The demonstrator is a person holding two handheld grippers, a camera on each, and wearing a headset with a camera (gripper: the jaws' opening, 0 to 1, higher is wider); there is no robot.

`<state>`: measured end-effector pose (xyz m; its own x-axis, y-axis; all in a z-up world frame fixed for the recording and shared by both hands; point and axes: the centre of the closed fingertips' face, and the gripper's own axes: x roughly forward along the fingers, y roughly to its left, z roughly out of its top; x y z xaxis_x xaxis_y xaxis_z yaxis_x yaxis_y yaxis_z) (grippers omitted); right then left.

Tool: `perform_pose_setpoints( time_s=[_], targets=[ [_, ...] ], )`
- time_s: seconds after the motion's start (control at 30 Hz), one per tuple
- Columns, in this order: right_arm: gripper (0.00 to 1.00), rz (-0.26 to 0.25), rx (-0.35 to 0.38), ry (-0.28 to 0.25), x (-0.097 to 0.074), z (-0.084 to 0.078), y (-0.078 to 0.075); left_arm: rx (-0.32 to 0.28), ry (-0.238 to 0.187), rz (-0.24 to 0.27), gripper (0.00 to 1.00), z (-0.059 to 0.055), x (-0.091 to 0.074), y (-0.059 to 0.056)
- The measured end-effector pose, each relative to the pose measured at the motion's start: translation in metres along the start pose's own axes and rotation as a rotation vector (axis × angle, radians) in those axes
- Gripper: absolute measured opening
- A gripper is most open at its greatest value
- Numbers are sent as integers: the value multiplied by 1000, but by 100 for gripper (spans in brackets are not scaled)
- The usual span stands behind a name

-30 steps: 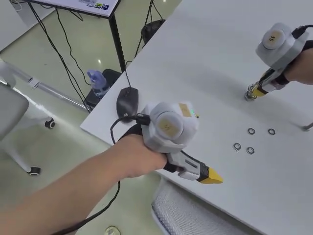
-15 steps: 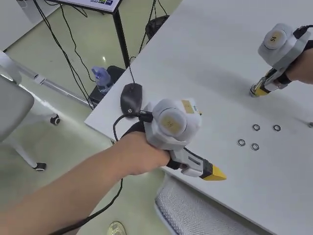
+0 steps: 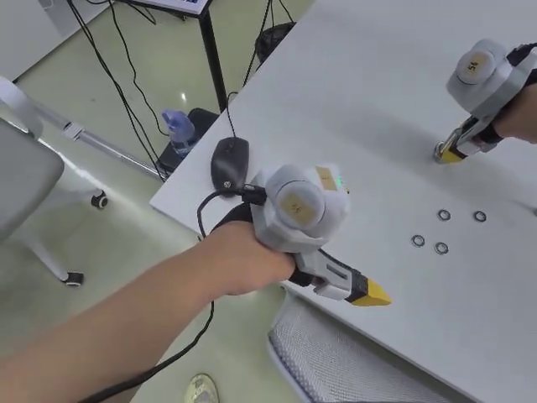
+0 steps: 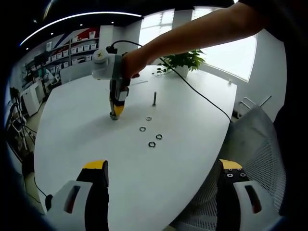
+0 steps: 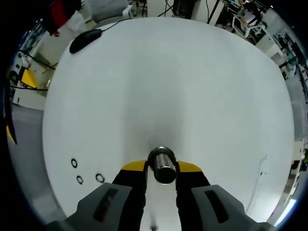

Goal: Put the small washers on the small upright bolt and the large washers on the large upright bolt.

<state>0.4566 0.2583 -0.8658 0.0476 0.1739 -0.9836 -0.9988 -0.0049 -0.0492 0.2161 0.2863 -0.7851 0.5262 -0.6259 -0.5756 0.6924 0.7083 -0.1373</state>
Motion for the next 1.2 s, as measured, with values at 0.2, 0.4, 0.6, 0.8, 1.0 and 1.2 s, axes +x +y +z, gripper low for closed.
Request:
perform_pose_setpoints(
  time_s=[0.2,0.4,0.6,0.8,1.0,1.2],
  targets=[
    [24,-11,-25,6,0,1,1,-1,3,-2,93,-1,0,-1],
    [25,-14,-26,-8,-3,3,2,0,-1,-1,93,1,-1,-2],
    [31,-11,-58,-12,-6,7,0,2,2,-1,93,1,-1,-4],
    [30,-6,-72,-18,-17,8,2,10,7,-2,92,1,-3,-5],
    [29,-18,-77,-33,-33,8,4,17,2,-1,92,5,-5,-5],
    [29,-20,-78,-30,-40,0,5,29,5,-9,91,7,-6,-7]
  ],
)
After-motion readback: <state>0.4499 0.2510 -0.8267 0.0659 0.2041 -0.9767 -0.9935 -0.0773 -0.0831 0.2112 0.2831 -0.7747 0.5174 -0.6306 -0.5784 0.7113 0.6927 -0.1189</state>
